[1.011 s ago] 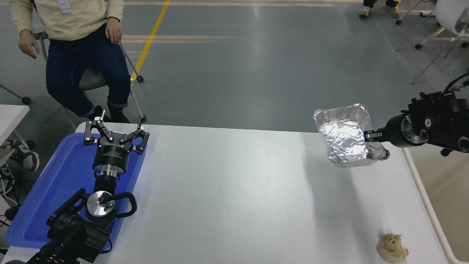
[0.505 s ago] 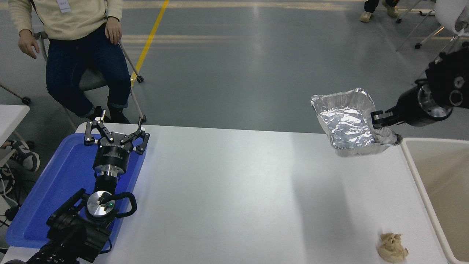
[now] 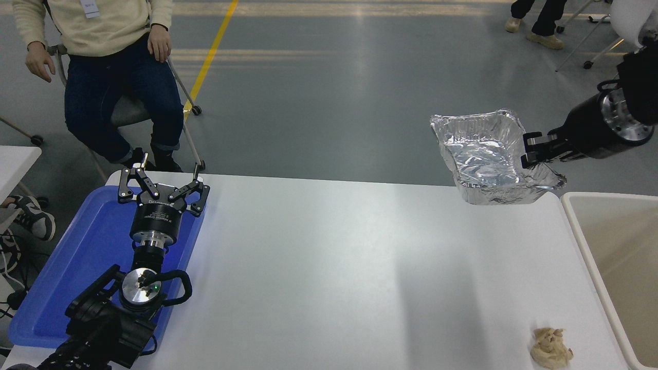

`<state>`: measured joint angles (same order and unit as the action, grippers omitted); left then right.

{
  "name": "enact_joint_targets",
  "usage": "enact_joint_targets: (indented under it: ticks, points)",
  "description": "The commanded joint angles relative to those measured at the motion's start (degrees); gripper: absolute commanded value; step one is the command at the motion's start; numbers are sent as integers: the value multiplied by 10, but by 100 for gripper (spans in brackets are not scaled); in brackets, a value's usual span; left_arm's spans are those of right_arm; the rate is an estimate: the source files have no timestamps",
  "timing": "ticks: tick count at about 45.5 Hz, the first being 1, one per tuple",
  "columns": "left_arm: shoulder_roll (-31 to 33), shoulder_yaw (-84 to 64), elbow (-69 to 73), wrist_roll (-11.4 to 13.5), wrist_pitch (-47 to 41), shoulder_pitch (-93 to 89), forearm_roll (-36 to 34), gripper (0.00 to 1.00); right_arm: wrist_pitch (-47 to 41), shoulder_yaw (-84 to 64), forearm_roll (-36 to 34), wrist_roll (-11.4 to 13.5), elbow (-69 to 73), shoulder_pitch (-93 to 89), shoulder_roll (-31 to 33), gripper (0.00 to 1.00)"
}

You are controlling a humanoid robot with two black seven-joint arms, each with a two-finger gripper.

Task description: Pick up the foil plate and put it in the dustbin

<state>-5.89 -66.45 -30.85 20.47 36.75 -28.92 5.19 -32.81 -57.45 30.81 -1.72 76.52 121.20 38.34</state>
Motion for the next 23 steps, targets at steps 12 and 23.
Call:
enact_joint_targets:
  ticks: [12,23]
  points:
    - [0,0,0,0,0,0,0,100,-3,-7,-7,2,12,8,13,0]
    - [0,0,0,0,0,0,0,100,-6,-9,3,3,12,7,43,0]
